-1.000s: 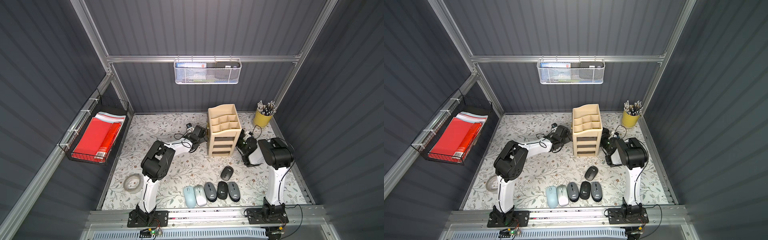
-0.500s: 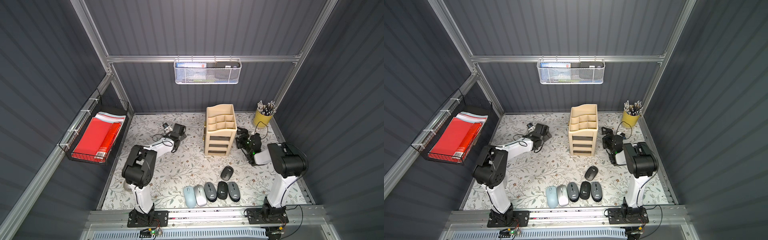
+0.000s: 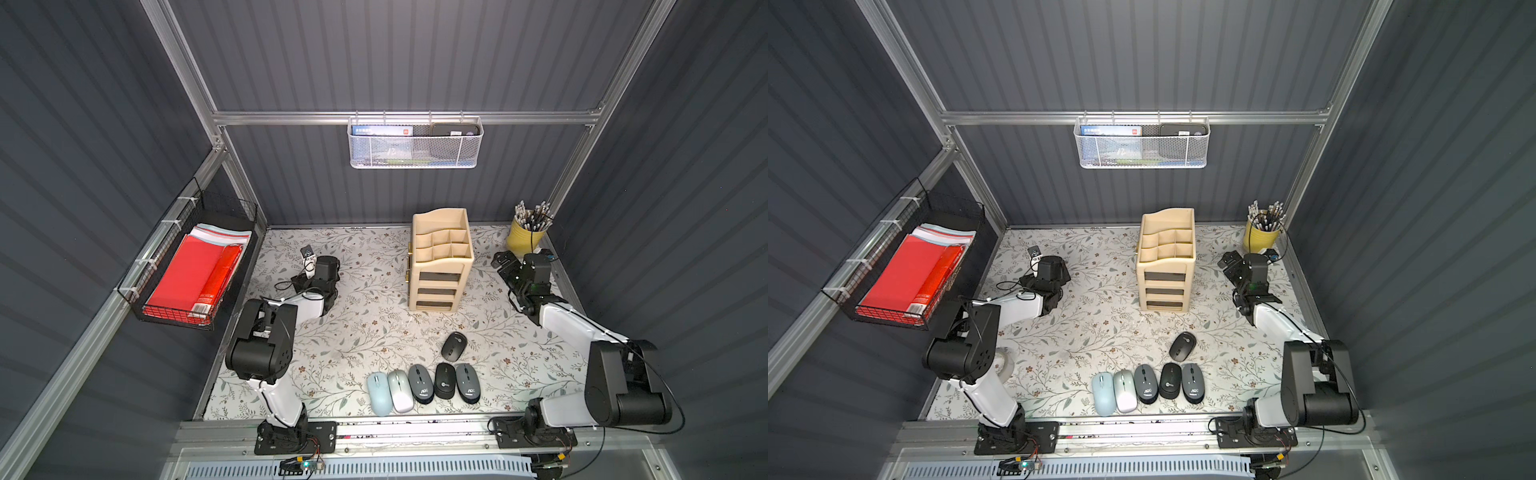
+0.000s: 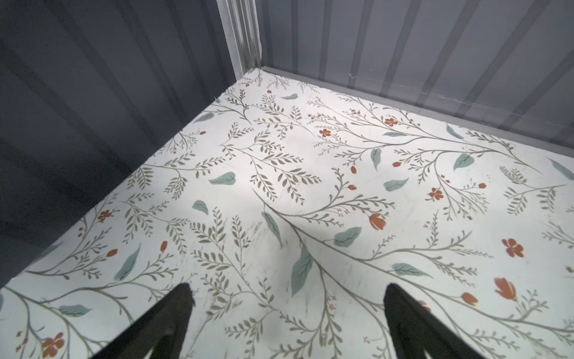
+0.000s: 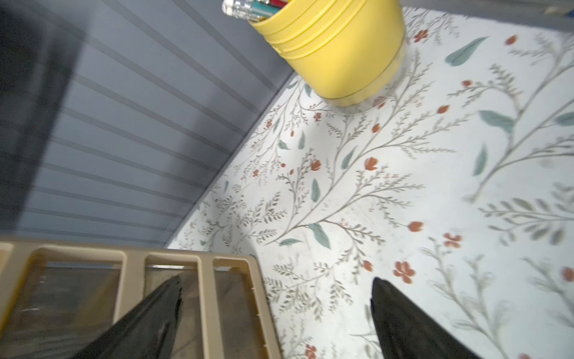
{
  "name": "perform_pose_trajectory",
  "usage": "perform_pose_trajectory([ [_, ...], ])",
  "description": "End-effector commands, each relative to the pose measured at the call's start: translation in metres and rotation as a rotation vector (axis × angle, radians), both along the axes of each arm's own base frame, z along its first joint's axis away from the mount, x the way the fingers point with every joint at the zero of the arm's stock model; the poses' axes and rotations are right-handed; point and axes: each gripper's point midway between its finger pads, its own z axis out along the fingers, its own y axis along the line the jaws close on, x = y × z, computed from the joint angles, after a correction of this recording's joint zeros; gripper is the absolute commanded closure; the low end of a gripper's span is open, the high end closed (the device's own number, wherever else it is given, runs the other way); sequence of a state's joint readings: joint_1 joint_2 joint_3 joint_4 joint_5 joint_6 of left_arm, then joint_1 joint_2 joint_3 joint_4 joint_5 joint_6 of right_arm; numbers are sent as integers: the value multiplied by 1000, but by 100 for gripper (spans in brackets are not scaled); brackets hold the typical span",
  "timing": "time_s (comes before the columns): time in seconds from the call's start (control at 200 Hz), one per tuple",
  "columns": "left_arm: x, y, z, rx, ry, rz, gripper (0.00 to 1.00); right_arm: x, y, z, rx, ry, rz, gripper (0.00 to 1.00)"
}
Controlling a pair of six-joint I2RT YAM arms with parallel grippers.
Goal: Take the mice out of the drawer
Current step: Reset both arms
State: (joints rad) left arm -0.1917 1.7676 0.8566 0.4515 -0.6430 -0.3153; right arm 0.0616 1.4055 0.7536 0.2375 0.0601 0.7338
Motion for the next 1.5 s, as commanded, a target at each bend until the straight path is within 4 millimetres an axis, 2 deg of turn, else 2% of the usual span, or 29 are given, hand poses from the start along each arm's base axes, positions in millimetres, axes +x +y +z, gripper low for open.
perform_pose_trajectory([
  [0.0, 4, 7, 42, 88, -212, -30, 1, -18, -25, -14, -169, 111, -22, 1],
  [0.095, -6, 0, 49, 117, -324, -122, 1, -22, -35, -15, -191, 86, -11, 1],
  [0.235, -10, -1, 55, 111, -374, -193, 1, -21, -49, -18, -269, 42, 33, 1],
  [0.29, -21, 3, 64, 97, -429, -203, 1, -22, -55, -17, -324, 18, 19, 1],
  [0.365, -48, 7, 80, 87, -536, -210, 1, -22, -56, -16, -367, -40, 21, 1],
  [0.42, -66, 11, 82, 75, -588, -206, 1, -21, -53, -15, -393, -80, 40, 1],
  [0.45, -70, 9, 79, 71, -601, -235, 1, -22, -54, -15, -410, -97, 37, 1],
  [0.48, -74, 10, 83, 116, -626, -239, 1, -23, -55, -14, -432, -119, 34, 1],
  [0.505, -72, 6, 87, 88, -637, -258, 1, -23, -56, -12, -455, -141, 32, 1],
  [0.54, -65, 8, 78, 70, -589, -254, 1, -22, -57, -9, -497, -166, 37, 1],
  [0.58, -66, 9, 83, 80, -621, -263, 1, -24, -59, -11, -531, -141, 37, 1],
  [0.63, -63, 10, 76, 63, -582, -257, 1, -27, -62, -11, -578, -142, 25, 1],
  [0.68, -66, 10, 82, 72, -617, -256, 1, -31, -65, -12, -598, -162, 7, 1],
  [0.725, -62, 10, 77, 64, -584, -257, 1, -34, -61, -10, -591, -201, 19, 1],
  [0.77, -64, 11, 80, 70, -606, -255, 1, -35, -52, -9, -599, -246, 56, 1],
  [0.855, -63, 10, 79, 68, -598, -257, 1, -38, -46, -24, -615, -240, 72, 1],
  [0.95, -63, 11, 78, 68, -594, -253, 1, -46, -27, -28, -680, -310, 115, 1],
  [1.326, -62, 11, 78, 68, -591, -256, 1, -45, -26, -30, -684, -299, 117, 1],
  [1.456, -62, 11, 78, 67, -590, -257, 1, -46, -15, -30, -696, -322, 178, 1],
  [1.491, -62, 11, 78, 67, -591, -257, 1, -48, -6, -29, -704, -344, 230, 1],
])
